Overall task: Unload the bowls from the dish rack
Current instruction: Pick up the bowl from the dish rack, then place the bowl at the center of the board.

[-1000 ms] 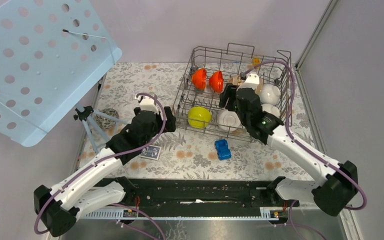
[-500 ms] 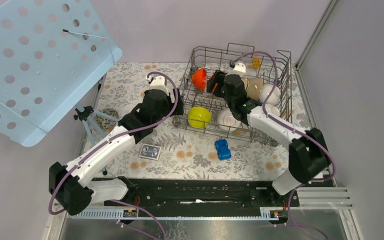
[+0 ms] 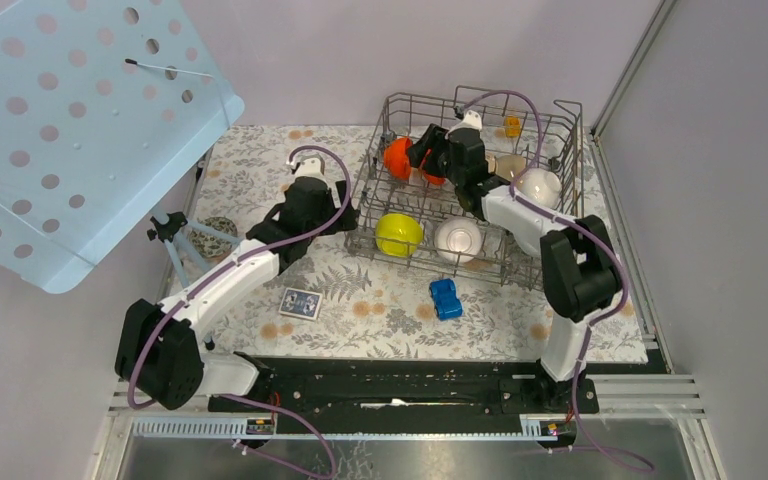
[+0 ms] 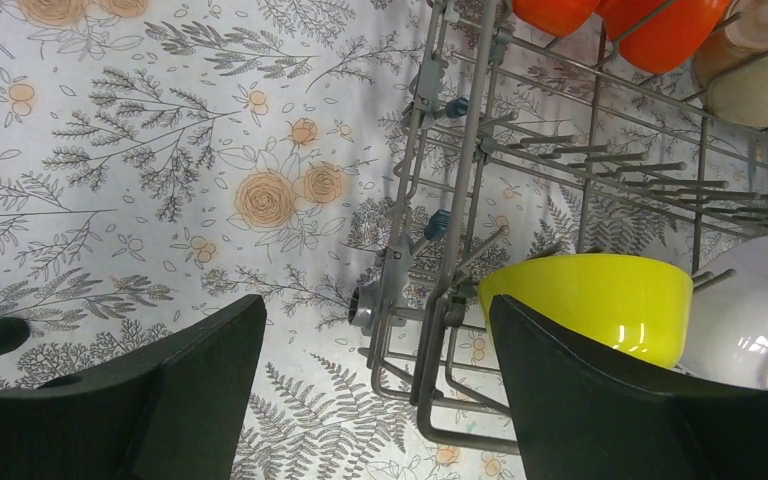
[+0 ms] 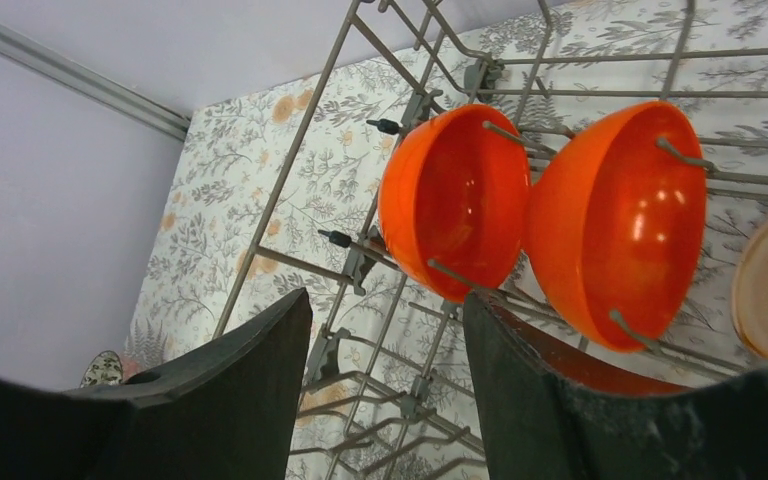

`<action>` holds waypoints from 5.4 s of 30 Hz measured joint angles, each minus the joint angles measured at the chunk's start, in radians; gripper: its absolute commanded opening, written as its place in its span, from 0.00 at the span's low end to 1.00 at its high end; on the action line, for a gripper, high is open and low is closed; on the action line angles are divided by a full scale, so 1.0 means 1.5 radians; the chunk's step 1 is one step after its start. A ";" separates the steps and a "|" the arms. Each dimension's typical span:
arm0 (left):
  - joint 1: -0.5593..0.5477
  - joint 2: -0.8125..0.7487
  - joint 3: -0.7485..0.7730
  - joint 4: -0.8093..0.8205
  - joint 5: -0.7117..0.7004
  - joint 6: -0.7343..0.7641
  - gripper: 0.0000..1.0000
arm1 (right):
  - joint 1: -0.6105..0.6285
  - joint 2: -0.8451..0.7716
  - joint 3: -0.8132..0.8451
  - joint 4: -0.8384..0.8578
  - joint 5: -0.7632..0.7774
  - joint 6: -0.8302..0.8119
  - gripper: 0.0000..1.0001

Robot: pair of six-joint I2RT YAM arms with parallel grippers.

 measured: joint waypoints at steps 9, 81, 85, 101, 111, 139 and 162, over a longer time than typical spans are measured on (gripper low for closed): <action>0.009 0.016 0.000 0.012 0.020 0.000 0.86 | -0.010 0.105 0.085 0.027 -0.079 0.045 0.58; 0.009 0.053 0.000 0.004 0.052 0.008 0.83 | -0.054 0.272 0.253 -0.003 -0.235 0.121 0.00; 0.009 0.053 0.000 0.003 0.052 0.008 0.83 | -0.061 0.272 0.252 0.004 -0.251 0.138 0.00; 0.009 0.065 0.005 0.005 0.046 0.008 0.82 | -0.086 0.269 0.188 0.126 -0.325 0.222 0.00; 0.009 0.077 0.010 0.005 0.039 0.008 0.82 | -0.104 0.266 0.143 0.226 -0.359 0.317 0.00; 0.009 0.081 0.011 0.006 0.037 0.007 0.81 | -0.117 0.248 0.120 0.275 -0.392 0.361 0.00; 0.008 0.073 0.011 0.000 0.037 0.006 0.86 | -0.118 0.051 0.093 0.255 -0.446 0.327 0.00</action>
